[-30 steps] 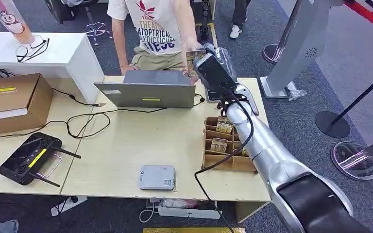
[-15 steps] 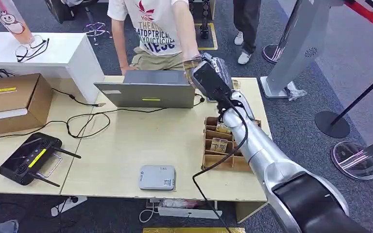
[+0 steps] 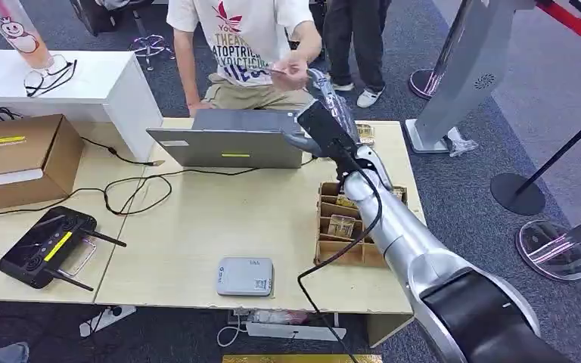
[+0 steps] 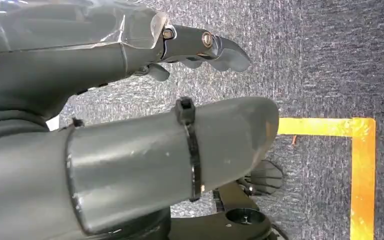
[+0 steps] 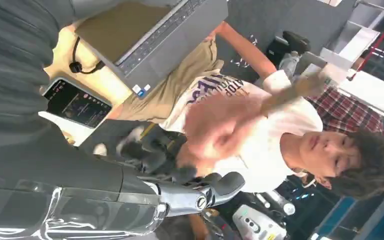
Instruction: Pass the card to the sensor for recognition and then transmit it.
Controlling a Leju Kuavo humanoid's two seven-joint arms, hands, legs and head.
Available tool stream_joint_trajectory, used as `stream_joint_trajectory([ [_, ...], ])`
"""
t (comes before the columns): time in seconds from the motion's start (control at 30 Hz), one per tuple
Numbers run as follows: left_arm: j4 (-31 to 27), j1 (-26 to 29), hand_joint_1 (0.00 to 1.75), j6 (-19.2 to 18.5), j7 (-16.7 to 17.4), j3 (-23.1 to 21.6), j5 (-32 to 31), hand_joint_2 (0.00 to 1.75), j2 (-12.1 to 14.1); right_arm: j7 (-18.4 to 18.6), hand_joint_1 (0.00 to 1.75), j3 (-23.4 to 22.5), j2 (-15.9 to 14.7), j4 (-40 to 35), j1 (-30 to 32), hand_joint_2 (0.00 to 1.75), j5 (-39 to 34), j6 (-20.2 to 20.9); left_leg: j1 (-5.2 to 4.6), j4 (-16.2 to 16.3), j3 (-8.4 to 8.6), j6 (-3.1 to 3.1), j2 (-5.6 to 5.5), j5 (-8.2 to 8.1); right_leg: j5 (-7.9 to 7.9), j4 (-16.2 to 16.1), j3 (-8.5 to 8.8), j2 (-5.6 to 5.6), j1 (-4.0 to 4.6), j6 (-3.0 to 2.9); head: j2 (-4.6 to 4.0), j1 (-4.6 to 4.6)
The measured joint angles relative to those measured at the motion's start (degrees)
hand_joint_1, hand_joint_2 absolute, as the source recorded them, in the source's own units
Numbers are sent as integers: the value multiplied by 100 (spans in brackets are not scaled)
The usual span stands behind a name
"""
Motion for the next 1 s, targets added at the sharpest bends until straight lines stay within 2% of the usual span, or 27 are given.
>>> stream_joint_trajectory([
  [0.4,0,43,0,2,-50,0,15,0,0,-192,0,0,26,-230,59,175,-24,44,0,0,1,0,0,0,0,0,-1,0,0,0,0,2],
  [0.67,0,52,0,2,-68,0,28,0,0,-223,0,0,-53,-1382,470,175,-31,28,0,0,0,0,2,0,0,0,-5,2,0,0,0,2],
  [1.0,0,70,0,22,-105,2,103,0,0,-356,0,-109,-300,-2860,1173,175,-249,-57,0,0,0,0,1,0,0,-1,-5,1,0,0,0,2],
])
